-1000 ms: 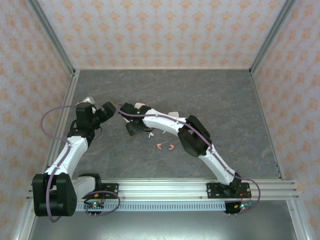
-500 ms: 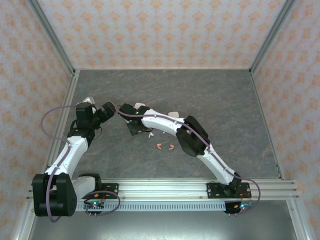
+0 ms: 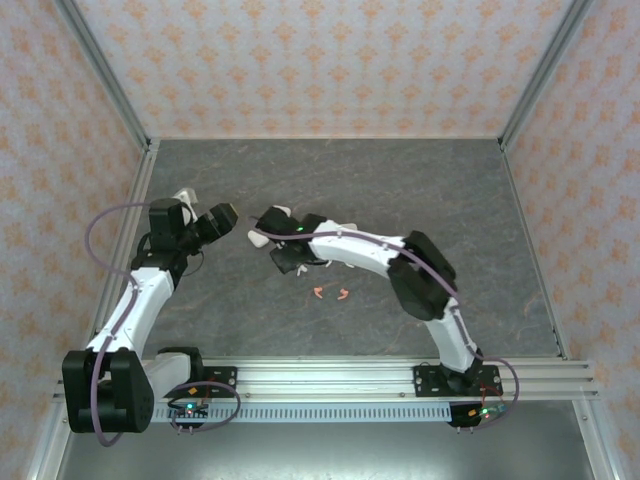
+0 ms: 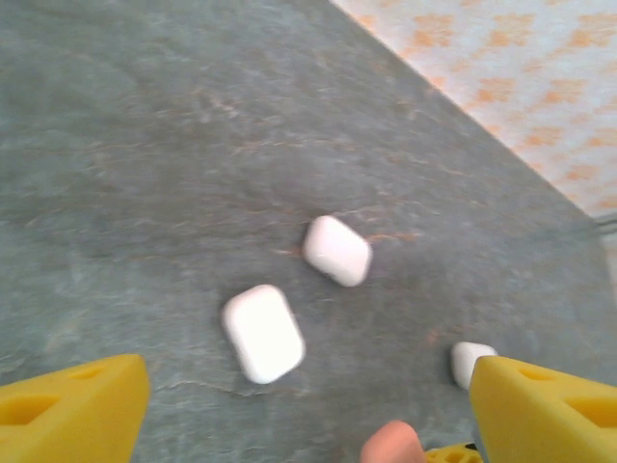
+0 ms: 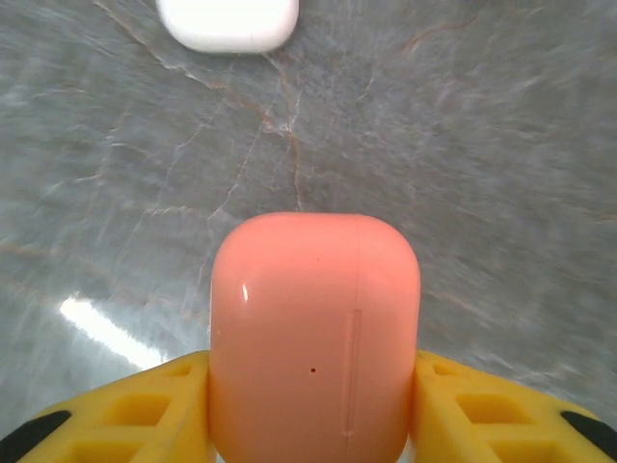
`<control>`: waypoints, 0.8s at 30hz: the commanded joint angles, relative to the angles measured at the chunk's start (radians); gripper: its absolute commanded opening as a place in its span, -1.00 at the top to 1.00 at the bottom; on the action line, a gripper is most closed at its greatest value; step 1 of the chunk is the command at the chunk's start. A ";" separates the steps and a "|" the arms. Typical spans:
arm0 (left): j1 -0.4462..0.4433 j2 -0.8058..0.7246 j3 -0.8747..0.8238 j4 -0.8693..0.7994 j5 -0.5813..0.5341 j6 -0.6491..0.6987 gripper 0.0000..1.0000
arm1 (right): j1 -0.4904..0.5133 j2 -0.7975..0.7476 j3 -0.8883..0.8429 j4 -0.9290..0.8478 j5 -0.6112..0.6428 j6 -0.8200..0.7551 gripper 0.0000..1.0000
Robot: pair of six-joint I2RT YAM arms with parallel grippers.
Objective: Insert the wireless bluetooth earbuds into the charging case
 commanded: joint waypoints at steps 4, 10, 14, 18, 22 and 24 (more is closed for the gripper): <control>-0.005 0.016 0.137 -0.078 0.324 0.043 -0.61 | -0.040 -0.352 -0.260 0.258 -0.011 -0.241 0.07; -0.119 0.055 0.250 -0.131 0.521 0.094 -0.60 | -0.070 -0.632 -0.483 0.424 -0.044 -0.411 0.07; -0.203 0.085 0.329 -0.196 0.583 0.159 -0.55 | -0.073 -0.723 -0.515 0.395 -0.061 -0.512 0.06; -0.273 0.107 0.375 -0.212 0.606 0.189 -0.53 | -0.075 -0.758 -0.508 0.366 -0.074 -0.556 0.06; -0.331 0.135 0.402 -0.237 0.600 0.214 -0.50 | -0.075 -0.770 -0.500 0.365 -0.083 -0.577 0.06; -0.354 0.148 0.407 -0.233 0.600 0.220 -0.47 | -0.075 -0.771 -0.493 0.363 -0.084 -0.582 0.06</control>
